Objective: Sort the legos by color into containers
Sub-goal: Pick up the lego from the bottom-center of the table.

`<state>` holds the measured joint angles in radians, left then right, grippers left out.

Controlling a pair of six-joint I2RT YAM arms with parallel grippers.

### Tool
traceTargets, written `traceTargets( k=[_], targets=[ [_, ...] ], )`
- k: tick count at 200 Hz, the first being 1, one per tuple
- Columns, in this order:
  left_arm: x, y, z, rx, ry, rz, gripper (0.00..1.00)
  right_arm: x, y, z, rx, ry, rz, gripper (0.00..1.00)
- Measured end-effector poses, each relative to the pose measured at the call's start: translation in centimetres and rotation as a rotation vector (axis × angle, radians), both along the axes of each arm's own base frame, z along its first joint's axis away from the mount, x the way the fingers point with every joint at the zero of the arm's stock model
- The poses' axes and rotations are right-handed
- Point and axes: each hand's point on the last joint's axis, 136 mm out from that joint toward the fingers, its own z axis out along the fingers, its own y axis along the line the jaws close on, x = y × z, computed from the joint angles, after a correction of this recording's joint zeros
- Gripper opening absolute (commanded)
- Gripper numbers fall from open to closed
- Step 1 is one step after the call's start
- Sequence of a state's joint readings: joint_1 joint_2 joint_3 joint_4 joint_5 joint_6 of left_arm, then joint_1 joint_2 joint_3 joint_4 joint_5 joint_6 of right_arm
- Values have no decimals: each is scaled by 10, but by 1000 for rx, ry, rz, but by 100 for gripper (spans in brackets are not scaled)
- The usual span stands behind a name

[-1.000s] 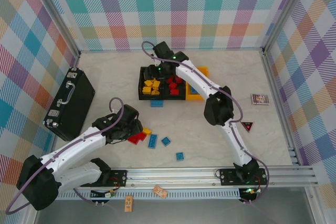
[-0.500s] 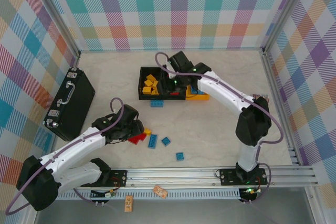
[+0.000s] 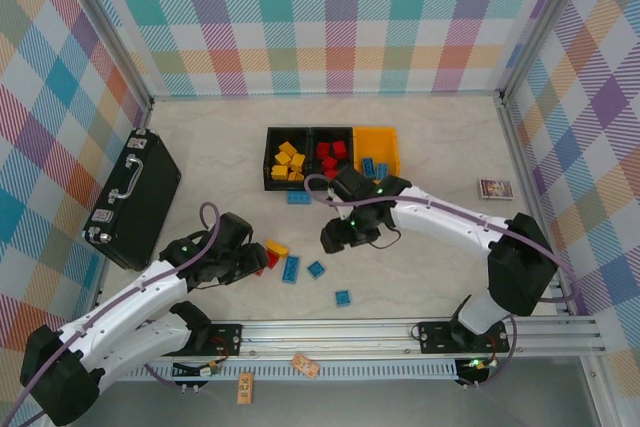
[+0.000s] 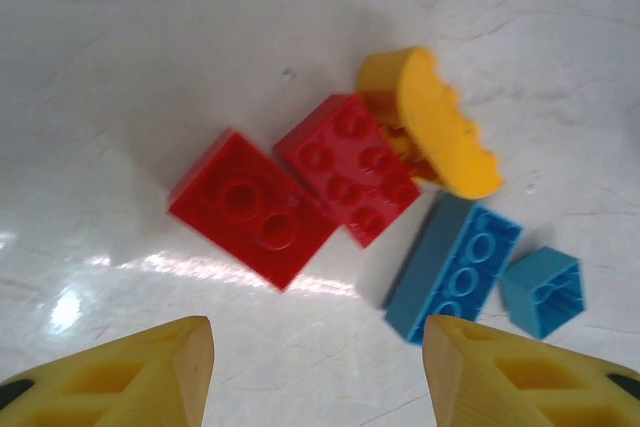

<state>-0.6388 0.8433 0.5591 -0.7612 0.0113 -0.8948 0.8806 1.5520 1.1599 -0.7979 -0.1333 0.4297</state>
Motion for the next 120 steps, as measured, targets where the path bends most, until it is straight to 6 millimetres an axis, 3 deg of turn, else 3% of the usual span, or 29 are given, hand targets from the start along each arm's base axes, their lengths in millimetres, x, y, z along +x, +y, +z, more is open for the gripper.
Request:
traceTargets(
  k=[61, 120],
  targets=[
    [-9, 4, -11, -5, 32, 22, 57, -52, -7, -28, -86, 106, 70, 68],
    [-13, 2, -18, 0, 61, 13, 57, -87, -3, -60, -168, 225, 137, 66]
  ],
)
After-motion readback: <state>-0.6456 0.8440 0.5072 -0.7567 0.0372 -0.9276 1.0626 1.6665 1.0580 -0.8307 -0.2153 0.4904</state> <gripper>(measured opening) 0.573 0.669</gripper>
